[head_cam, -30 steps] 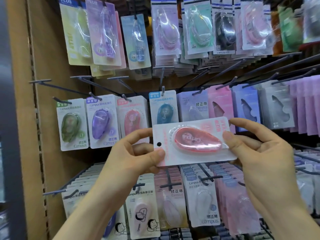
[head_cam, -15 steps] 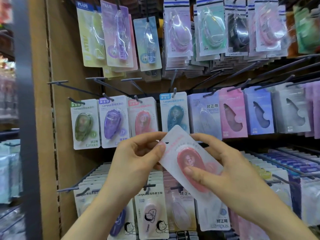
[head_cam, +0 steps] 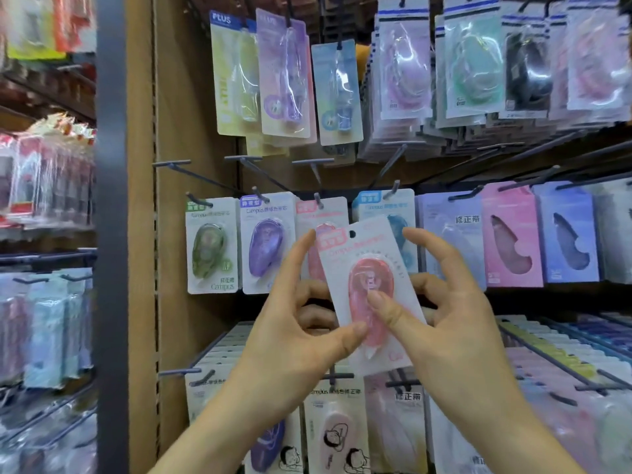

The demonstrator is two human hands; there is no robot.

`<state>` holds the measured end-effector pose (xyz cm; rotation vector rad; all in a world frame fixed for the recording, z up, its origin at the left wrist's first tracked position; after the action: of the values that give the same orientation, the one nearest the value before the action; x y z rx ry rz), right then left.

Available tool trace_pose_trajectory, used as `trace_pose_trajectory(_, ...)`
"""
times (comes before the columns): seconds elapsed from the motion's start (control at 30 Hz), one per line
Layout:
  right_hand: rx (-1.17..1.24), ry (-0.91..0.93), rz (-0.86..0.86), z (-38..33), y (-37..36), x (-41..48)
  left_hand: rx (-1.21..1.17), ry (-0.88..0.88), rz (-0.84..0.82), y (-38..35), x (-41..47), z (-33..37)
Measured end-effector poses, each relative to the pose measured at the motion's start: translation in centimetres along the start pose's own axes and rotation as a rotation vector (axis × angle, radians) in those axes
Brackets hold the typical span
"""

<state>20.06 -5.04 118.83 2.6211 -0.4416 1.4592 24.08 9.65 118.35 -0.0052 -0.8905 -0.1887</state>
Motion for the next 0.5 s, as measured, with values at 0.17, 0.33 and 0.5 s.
trace_pose_trajectory(0.17, 0.047, 0.025, 0.034, 0.0, -1.4, 0.4, 0.467, -0.085, -0.013, 0.0, -0.2, 0.0)
trace_pose_trajectory(0.33, 0.103, 0.044, 0.076, 0.5, -2.3, 0.9, 0.967, -0.376, 0.106, 1.1, 0.3, 2.8)
trace_pose_trajectory(0.5, 0.086, 0.087, 0.083, 0.3, -3.2, 1.9, 1.198, -0.469, 0.208, 0.9, 0.7, 4.5)
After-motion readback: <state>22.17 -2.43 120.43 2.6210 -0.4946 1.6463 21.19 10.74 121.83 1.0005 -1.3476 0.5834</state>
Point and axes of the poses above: each hand's wrist, its own x-axis towards the middle knuckle, its own y-axis out of the back of the hand, z = x × y, the point moved 10 cm from there along x, towards the middle knuckle, and after that the axes turned 3 degrees about z, right-handed, at the moved point
